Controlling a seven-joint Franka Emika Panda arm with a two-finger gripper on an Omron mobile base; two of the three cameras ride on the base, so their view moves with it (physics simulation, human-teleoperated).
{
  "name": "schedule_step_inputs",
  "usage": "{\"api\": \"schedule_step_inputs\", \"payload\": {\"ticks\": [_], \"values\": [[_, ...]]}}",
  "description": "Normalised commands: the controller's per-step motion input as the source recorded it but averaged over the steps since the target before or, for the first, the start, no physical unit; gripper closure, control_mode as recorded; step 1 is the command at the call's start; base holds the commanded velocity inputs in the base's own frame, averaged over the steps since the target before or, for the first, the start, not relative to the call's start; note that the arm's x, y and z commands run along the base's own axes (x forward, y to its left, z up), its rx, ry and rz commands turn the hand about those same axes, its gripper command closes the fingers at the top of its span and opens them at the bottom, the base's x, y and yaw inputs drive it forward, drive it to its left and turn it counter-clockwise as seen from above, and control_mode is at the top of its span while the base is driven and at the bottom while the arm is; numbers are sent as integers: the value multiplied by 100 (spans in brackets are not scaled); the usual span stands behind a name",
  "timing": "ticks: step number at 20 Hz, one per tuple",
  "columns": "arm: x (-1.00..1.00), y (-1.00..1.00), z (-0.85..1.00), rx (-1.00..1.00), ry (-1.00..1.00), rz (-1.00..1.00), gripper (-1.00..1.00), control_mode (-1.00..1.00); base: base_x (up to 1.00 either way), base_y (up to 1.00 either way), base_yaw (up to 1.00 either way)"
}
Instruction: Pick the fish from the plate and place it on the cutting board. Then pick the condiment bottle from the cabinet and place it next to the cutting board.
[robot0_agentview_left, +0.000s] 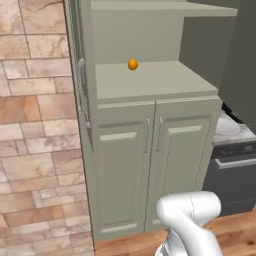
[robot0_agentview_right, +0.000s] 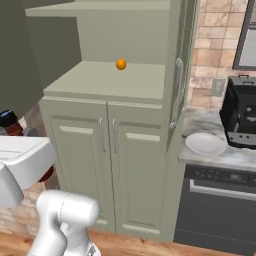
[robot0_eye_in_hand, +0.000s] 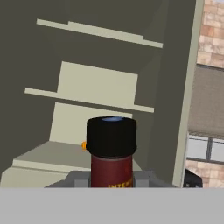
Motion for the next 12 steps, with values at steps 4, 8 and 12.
{"api": "schedule_step_inputs", "payload": {"ticks": [4,8,12], "values": [[0,0,0,0,0,0,100,100,-1,-42,0],[0,0,0,0,0,0,100,100,-1,-41,0],[0,0,0,0,0,0,100,100,0,-45,0]]}}
